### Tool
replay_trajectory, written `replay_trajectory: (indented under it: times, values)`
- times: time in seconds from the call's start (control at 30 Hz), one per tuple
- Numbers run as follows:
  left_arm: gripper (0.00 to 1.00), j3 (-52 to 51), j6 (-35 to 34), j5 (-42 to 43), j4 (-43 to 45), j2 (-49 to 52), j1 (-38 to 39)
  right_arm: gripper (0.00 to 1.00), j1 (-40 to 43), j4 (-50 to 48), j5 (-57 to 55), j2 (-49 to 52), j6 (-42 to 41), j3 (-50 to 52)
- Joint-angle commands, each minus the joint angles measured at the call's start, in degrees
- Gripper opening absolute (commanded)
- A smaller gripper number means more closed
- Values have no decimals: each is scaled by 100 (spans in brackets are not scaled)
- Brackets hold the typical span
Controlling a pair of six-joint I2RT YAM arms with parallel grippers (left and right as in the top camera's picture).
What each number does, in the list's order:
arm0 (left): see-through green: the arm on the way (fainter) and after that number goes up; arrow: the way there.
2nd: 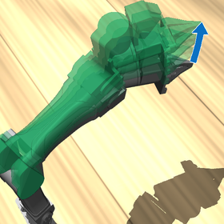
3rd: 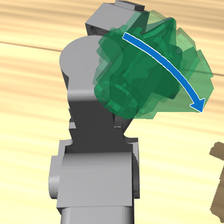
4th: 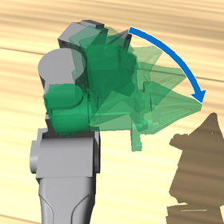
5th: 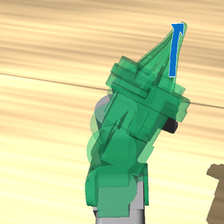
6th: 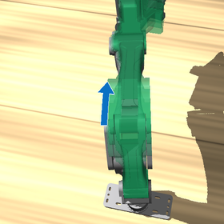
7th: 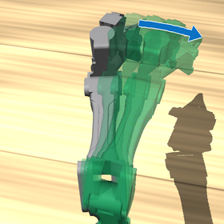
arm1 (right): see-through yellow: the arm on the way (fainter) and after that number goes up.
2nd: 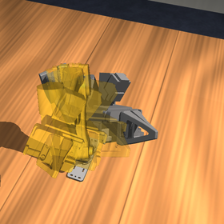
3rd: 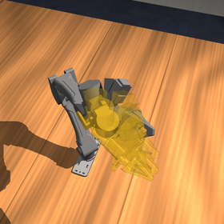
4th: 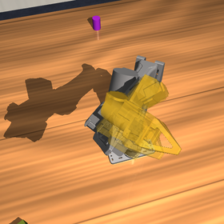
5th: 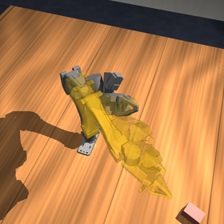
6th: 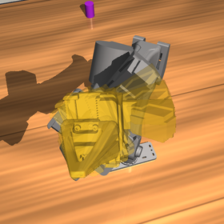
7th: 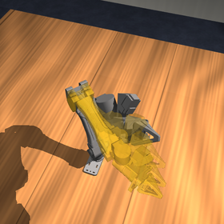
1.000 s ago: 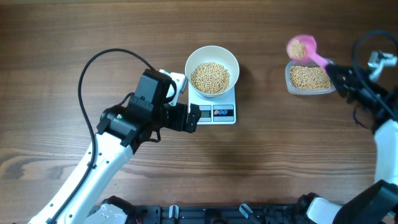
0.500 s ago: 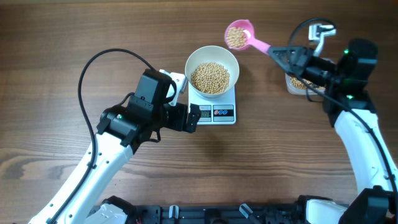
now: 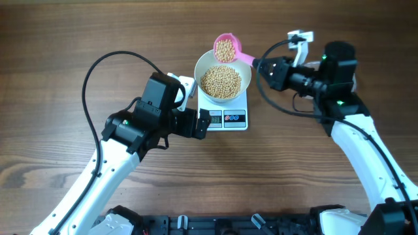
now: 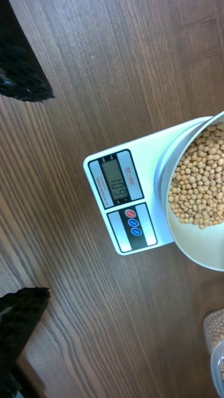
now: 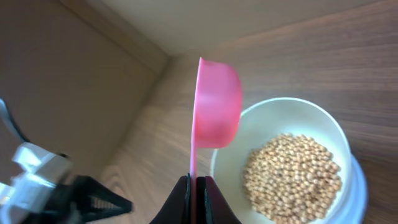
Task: Scoop item into bowl and weigh 150g on scale
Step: 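Lift the filled scoop with the right gripper over the white bowl, then tip the scoop with the right gripper to pour soybeans into the bowl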
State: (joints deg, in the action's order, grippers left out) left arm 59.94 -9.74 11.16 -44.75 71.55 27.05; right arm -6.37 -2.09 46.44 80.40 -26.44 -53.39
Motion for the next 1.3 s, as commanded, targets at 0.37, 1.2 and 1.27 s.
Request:
replay_trajectory:
  times: [0.37,1.2,1.27]
  values:
    - [100,7,90,31,15,-52,17,4,-446,614,-1521,7,2216,-92]
    - [100,7,90,31,15,-52,17,4,-997,726,-2498,7,2448,-92]
    - [100,7,90,28,15,-52,17,5,-997,728,-2498,7,2138,-92]
